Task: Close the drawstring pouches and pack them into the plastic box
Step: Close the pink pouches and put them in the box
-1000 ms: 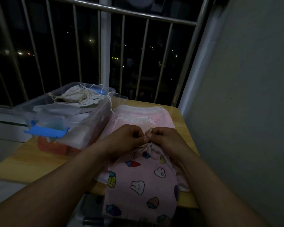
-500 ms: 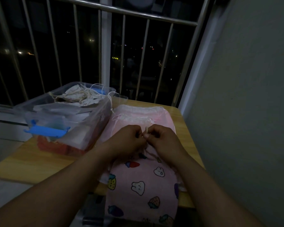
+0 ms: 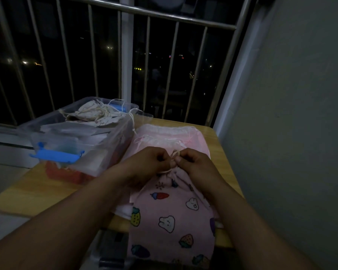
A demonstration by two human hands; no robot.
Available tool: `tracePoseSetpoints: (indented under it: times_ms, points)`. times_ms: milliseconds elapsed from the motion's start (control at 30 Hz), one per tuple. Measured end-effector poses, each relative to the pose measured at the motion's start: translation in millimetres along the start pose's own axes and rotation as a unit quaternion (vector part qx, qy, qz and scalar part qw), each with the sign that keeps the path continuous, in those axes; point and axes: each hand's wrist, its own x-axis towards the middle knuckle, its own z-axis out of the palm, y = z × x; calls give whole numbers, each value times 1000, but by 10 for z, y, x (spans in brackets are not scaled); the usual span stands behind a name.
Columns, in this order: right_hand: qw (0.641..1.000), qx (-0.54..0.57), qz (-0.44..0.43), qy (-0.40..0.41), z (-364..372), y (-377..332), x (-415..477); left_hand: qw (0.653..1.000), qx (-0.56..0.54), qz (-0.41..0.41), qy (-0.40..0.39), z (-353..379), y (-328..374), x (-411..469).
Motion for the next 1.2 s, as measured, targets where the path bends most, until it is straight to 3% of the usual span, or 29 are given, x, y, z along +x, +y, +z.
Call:
tracePoseSetpoints:
  times_ms: [200,400,567,700,833,1000,1100,1133,1200]
  points:
    - [999,29,19,8,-4,13,8,991,-121,-38,-35,14,-16,1]
    - [998,56,32,15,-14,24,14,984,-165,-68,-17,39,4,3]
    - [992,108,59,28,-18,36,42,988,-137,-68,-11,47,58,-26]
    - [968,220,118,39,-108,79,91,999,14,-43,-6,-18,87,-69]
    - [970,204,124,34,-120,150,89,991,129,-16,7,-42,70,-90]
    - [992,94,59,55,-99,129,99,993,102,-45,44,-69,76,-110]
    - [995,66,31,75,-92,125,113,993,-50,-104,-1,-32,128,-144]
    - [994,71,35,77,-94,113,118,993,-50,-107,-19,-39,151,-169]
    - [991,100,53,72,-125,78,125,996,51,-69,-21,-62,138,-171]
